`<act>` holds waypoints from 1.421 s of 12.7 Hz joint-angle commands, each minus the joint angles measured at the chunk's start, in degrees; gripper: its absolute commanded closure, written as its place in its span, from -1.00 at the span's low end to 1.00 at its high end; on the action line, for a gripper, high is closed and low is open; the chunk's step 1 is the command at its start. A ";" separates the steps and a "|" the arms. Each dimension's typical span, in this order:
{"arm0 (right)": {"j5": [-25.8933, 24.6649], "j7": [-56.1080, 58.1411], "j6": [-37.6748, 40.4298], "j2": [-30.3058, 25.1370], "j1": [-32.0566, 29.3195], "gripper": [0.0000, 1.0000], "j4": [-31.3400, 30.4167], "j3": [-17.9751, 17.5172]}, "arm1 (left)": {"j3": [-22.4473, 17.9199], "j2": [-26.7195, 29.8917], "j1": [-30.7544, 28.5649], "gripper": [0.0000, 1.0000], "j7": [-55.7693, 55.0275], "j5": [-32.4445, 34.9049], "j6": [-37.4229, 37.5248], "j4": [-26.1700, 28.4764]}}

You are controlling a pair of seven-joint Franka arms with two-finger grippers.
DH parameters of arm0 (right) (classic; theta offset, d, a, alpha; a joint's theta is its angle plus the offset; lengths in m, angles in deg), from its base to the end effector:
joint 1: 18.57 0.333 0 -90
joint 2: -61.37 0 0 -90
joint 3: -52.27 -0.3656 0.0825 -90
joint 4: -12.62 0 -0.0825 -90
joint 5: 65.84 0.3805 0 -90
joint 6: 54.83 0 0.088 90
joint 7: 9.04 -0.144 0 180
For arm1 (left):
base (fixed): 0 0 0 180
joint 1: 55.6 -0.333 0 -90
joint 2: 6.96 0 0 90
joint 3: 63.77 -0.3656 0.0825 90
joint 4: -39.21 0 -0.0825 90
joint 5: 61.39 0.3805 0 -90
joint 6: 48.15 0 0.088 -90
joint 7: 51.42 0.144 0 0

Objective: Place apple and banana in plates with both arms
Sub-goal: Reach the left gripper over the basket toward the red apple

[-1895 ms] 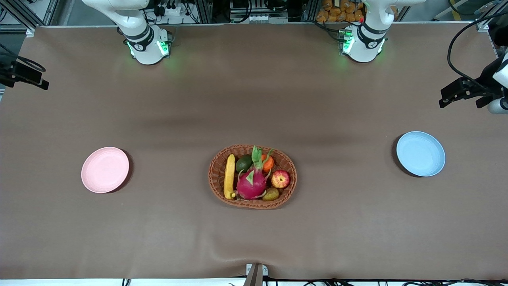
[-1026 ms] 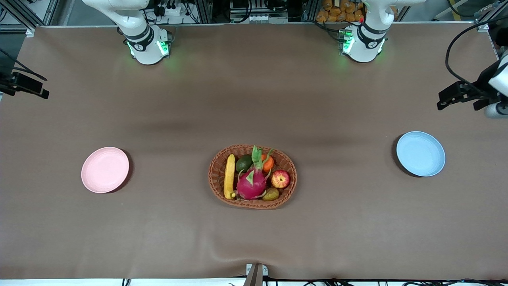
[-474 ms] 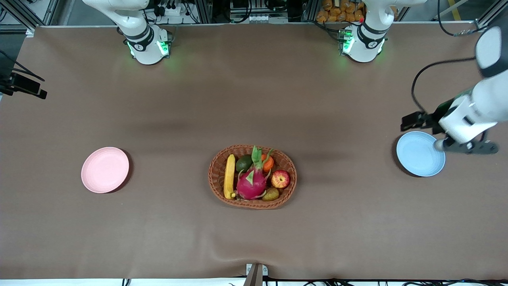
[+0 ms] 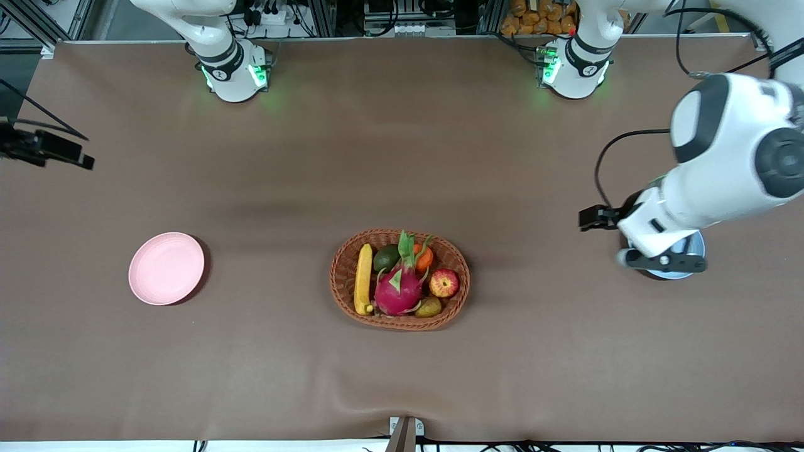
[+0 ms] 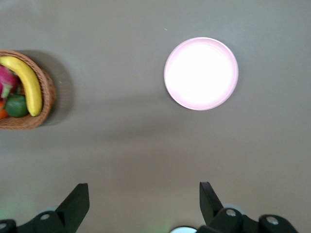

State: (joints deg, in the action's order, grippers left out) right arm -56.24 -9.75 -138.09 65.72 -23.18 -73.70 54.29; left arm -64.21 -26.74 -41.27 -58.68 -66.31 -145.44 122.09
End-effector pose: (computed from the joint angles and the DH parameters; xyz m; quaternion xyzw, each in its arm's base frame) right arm 0.5594 -0.0385 0.6173 -0.9928 0.0593 0.0600 0.0854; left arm 0.6426 -0.1713 0.4951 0.9968 -0.0505 -0.0535 0.0317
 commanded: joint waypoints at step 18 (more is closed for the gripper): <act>2.43 3.00 -5.85 5.76 -0.49 -1.00 -3.76 -0.43 | -0.35 -21.70 16.78 -1.00 -21.04 1.32 -33.99 -2.02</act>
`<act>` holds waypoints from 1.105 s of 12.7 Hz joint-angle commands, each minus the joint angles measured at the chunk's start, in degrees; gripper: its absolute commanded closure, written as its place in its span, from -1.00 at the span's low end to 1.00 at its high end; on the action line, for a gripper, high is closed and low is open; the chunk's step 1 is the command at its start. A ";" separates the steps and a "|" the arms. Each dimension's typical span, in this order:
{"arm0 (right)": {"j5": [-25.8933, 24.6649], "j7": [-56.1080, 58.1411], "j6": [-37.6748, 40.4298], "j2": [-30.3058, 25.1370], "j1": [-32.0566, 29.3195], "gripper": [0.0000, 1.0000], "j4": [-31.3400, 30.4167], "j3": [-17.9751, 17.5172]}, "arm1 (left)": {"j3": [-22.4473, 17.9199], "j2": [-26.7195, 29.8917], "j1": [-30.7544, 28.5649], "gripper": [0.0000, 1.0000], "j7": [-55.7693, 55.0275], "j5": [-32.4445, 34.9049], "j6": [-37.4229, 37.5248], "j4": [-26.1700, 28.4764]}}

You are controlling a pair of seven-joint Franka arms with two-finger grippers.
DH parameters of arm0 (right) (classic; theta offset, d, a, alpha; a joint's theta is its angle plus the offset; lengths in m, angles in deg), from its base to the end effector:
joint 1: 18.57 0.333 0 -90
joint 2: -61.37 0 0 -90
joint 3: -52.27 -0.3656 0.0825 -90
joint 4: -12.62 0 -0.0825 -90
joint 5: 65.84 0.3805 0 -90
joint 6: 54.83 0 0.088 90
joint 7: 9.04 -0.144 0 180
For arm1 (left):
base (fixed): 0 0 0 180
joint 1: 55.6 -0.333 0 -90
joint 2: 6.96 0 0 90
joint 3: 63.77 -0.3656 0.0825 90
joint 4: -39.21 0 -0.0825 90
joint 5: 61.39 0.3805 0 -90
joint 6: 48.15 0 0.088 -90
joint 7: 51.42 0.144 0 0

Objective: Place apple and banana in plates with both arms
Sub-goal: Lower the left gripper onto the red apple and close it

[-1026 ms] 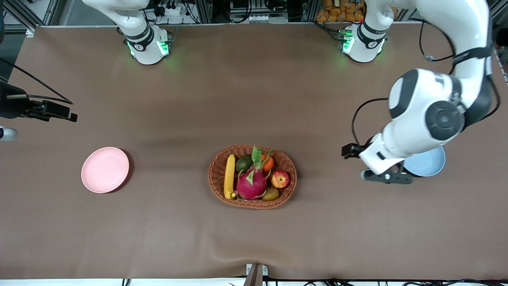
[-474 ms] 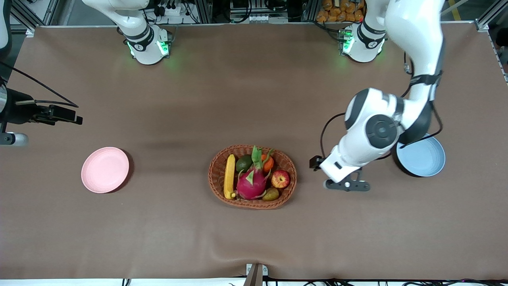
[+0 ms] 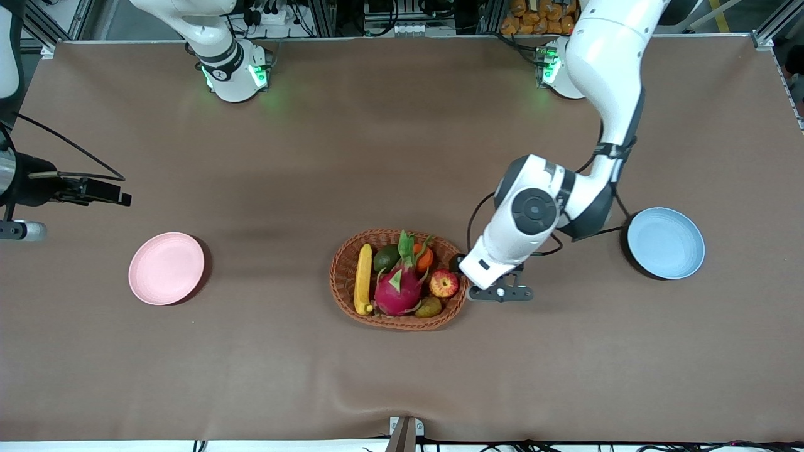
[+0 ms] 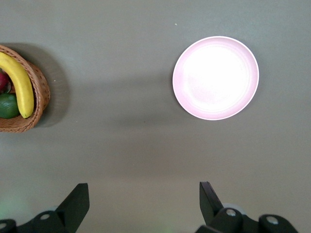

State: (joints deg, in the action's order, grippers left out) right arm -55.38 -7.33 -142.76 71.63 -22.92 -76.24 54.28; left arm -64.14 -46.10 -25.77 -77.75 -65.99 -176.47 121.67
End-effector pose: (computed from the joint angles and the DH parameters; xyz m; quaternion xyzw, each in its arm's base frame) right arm 0.5933 -0.0376 0.5432 -0.9903 0.0458 0.0906 0.0945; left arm 0.6645 -0.3819 0.3028 0.9978 -0.0051 0.0373 0.0547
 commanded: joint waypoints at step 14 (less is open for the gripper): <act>4.82 0.58 -3.22 2.31 0.56 -1.00 -2.46 -0.42 | -0.87 -5.16 3.83 -1.00 -3.38 3.02 -11.16 -0.28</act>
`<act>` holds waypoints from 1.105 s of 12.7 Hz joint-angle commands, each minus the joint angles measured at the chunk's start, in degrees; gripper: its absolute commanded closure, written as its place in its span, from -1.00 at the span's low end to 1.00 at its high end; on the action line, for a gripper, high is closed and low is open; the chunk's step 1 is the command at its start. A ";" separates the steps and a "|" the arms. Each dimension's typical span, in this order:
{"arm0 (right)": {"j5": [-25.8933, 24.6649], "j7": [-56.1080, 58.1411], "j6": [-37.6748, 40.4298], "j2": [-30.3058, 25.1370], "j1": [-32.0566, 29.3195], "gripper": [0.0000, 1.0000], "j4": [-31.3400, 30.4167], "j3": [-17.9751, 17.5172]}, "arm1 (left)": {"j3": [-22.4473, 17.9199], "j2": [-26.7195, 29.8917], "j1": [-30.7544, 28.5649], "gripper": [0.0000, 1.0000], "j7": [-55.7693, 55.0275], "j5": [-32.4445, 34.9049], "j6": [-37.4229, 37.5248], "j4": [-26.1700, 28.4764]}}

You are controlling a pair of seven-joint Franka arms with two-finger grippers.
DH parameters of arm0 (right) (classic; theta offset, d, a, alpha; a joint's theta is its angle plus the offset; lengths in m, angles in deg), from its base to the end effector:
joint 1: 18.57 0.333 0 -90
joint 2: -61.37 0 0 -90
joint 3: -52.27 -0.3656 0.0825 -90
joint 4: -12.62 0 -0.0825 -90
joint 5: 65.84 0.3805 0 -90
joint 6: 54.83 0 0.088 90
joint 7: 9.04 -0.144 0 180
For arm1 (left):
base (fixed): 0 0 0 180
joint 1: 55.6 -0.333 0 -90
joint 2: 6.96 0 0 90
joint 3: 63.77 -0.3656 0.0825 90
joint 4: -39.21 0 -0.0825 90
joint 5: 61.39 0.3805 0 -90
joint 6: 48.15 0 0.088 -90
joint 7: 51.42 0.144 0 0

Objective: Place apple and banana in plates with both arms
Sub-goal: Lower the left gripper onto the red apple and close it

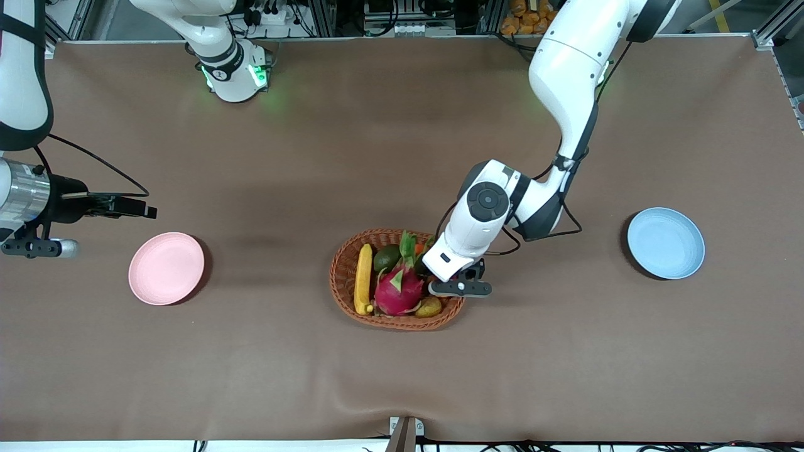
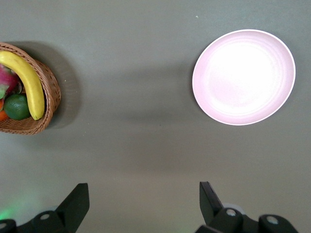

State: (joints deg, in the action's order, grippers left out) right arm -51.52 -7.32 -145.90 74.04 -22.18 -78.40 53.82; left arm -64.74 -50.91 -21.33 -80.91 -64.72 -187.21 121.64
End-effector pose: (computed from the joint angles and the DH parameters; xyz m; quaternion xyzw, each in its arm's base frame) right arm 0.6062 -0.0180 0.5061 -0.9856 0.0456 0.1016 0.1270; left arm 0.6544 -0.4352 0.2586 0.9936 -0.0163 0.0861 0.0710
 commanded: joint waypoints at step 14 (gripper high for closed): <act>0.97 0.57 -0.07 -0.10 -0.09 -1.00 -0.30 0.03 | -0.17 -1.75 0.89 -0.72 -0.75 1.92 -0.51 -0.51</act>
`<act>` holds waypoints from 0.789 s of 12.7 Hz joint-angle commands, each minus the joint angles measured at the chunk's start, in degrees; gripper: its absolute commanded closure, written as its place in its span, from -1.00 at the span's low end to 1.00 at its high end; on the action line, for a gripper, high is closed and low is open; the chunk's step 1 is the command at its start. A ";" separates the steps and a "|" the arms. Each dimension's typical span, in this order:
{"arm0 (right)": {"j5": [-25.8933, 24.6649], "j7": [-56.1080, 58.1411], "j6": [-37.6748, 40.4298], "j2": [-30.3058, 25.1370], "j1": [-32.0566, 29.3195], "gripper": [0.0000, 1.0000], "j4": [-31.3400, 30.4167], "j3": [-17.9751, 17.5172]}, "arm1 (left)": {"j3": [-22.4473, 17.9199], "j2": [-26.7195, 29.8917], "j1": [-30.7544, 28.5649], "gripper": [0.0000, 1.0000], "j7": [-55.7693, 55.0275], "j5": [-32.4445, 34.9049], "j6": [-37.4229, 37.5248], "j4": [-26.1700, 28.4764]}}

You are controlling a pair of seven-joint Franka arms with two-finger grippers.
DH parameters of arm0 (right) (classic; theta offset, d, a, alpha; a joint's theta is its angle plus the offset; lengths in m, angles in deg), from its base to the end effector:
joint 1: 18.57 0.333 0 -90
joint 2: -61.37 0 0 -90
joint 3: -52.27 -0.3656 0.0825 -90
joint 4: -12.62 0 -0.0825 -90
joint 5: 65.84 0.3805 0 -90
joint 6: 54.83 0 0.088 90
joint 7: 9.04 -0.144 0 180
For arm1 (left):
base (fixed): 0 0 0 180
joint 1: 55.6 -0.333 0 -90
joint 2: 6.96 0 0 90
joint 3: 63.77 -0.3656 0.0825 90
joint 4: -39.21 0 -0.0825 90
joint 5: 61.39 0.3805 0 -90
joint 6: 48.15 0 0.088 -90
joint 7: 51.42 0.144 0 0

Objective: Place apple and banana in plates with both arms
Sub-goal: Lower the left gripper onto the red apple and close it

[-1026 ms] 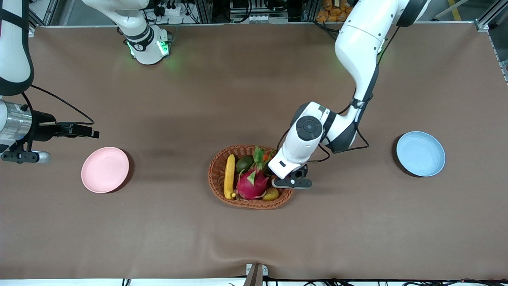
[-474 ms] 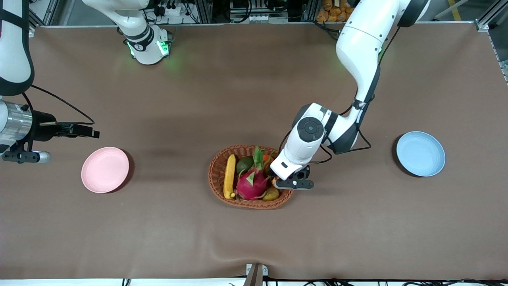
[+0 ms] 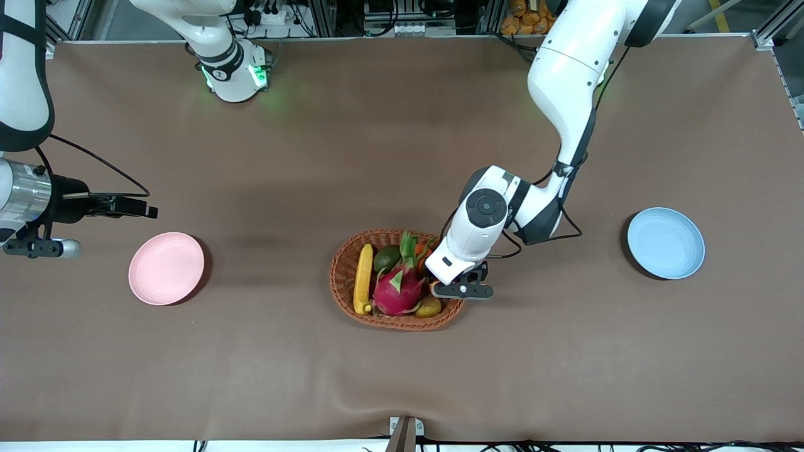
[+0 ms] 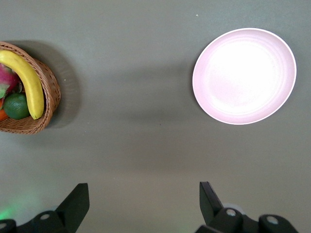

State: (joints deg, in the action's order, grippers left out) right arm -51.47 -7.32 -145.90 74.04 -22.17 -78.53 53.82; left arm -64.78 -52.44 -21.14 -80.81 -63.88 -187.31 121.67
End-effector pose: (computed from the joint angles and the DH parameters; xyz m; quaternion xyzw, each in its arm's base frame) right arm 0.6058 -0.0177 0.5051 -0.9855 0.0457 0.1027 0.1274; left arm 0.6516 -0.4354 0.2376 0.9949 -0.0235 0.0784 0.0593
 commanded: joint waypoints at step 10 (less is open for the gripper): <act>0.92 0.57 -0.07 -0.10 -0.09 -1.00 -0.17 0.03 | -0.13 -1.54 0.70 -0.60 -0.50 2.84 -0.84 -0.45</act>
State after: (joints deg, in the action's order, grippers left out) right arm -51.47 -7.32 -145.90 74.04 -22.18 -78.53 53.82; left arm -64.70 -53.19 -20.37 -80.80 -62.76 -187.43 121.77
